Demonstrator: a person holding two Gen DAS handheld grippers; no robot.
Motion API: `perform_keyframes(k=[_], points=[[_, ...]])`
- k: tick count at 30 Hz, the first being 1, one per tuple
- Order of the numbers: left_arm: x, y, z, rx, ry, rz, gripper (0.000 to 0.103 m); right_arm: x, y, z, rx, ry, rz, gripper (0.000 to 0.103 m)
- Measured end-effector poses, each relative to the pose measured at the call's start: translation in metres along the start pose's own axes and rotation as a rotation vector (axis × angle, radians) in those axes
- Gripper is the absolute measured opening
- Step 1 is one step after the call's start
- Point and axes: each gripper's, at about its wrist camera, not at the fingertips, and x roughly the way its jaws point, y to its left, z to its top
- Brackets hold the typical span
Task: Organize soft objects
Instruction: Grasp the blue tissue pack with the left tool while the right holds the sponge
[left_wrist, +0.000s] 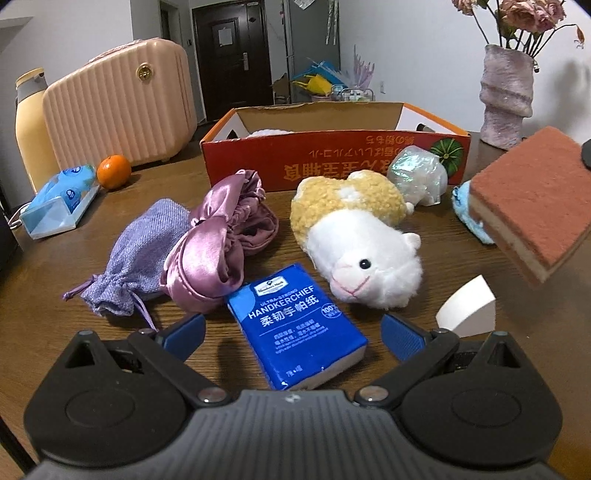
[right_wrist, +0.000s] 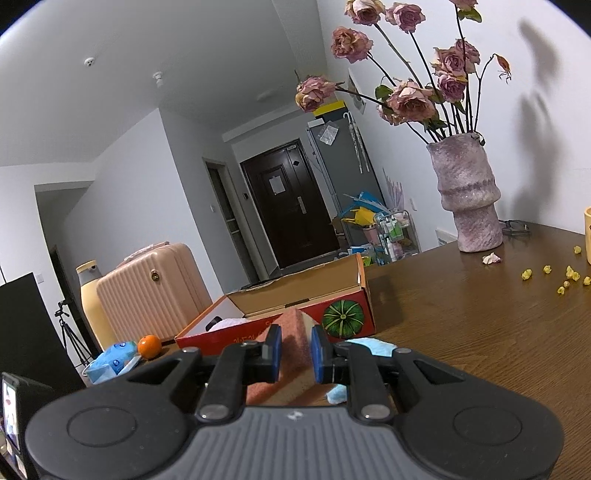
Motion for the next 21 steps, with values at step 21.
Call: perform_keyframes(k=[21], points=[[-0.016, 0.008, -0.005, -0.007, -0.025, -0.081, 0.067, 0.003, 0.004, -0.004, 0.008, 0.0, -0.023, 0.016]])
